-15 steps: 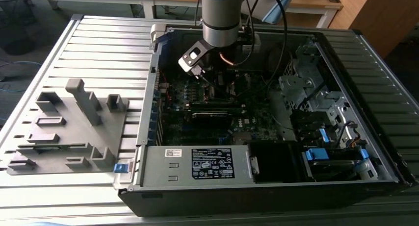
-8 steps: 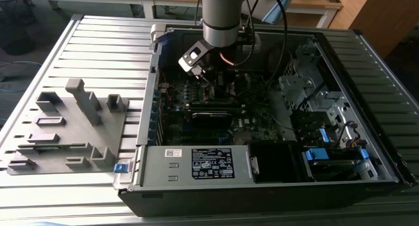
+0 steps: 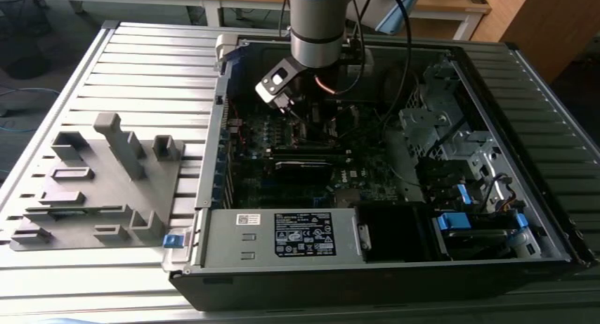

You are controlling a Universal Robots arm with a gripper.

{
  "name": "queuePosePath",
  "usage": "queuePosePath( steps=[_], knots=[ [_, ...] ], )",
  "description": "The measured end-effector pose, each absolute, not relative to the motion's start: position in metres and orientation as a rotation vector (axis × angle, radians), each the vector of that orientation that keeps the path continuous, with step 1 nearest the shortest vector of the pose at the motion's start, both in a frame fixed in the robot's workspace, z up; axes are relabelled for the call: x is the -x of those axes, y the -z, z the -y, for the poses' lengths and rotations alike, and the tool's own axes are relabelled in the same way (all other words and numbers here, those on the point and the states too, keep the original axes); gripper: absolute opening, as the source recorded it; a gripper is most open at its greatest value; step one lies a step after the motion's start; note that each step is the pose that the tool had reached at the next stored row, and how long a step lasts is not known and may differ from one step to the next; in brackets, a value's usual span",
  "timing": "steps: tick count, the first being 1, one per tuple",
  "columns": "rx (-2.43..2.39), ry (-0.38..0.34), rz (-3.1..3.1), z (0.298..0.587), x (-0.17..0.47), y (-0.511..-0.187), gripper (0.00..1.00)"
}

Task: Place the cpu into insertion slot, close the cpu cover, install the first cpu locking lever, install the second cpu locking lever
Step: 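Place the cpu into insertion slot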

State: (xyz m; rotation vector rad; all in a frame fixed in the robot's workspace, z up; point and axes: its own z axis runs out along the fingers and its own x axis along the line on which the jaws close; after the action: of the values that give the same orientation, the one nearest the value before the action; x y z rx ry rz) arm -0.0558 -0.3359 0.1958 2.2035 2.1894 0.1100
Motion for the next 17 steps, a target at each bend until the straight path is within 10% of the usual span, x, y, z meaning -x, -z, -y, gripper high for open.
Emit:
queuePosePath(
  steps=[17],
  knots=[
    [-2.182,-0.11,-2.211,0.341,0.0572,-0.1947,0.55]
  ],
)
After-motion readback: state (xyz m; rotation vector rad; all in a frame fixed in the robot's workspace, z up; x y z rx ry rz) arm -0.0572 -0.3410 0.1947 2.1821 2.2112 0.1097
